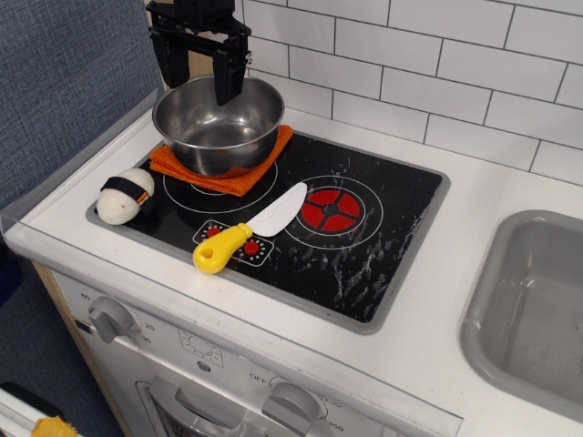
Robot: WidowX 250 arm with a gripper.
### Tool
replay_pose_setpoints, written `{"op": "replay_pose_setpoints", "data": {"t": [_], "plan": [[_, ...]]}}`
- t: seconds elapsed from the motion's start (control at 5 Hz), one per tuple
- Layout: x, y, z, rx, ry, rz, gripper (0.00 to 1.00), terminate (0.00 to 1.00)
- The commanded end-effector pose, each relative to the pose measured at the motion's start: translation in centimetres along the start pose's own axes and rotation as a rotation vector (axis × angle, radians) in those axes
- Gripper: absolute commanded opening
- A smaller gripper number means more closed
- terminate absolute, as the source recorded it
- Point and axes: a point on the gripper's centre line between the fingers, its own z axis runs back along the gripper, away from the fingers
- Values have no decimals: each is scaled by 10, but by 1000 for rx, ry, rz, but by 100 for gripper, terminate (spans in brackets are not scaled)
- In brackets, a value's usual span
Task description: Move the egg into the pot
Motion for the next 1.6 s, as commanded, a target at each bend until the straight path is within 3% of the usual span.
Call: {"op": "replay_pose_setpoints", "data": {"t": [0.0,0.4,0.6,0.8,1.2,1.4], "plan": [[0,0,0,0,0,0,100,0],[-22,7,22,-21,-56,32,100,0],[-46,10,34,13,-54,3,100,0],[-80,19,14,29,-7,-62,100,0],[-108,38,-44,64,101,-56,100,0],[-109,39,-59,65,69,-28,100,0]]}}
